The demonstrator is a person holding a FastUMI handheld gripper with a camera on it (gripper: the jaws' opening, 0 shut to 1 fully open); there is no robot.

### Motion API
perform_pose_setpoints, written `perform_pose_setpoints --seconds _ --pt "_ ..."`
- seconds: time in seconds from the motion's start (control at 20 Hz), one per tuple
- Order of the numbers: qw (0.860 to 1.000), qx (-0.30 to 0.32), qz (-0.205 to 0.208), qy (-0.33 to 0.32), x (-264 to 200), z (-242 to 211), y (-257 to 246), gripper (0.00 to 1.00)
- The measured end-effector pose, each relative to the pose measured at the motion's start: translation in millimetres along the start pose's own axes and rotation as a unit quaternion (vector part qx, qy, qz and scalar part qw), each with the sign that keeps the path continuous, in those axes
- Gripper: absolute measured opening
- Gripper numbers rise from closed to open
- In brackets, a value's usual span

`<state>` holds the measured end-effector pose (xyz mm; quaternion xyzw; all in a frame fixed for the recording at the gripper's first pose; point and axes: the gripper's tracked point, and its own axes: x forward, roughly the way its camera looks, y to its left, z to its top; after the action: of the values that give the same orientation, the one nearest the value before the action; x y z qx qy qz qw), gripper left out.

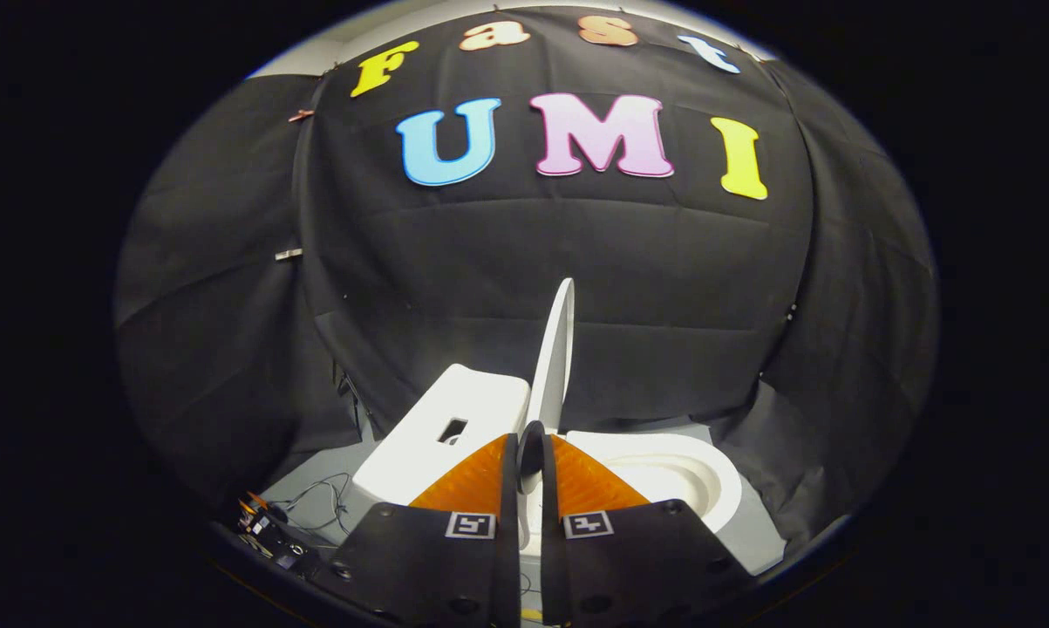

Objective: Open the toilet lid.

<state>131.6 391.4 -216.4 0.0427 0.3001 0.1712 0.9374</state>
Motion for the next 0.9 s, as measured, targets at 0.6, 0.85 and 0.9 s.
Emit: perform_pose_setpoints --seconds 0.6,0.85,0.9 --pt "0.997 -0.069 0.027 0.004 21.5 -6.6 97.4 0.14" --pt "0.994 -0.108 0.0 0.003 22.7 -8.6 105.1 0.14" --pt "0.993 -0.114 -0.009 0.0 20.9 -7.6 101.5 0.14"
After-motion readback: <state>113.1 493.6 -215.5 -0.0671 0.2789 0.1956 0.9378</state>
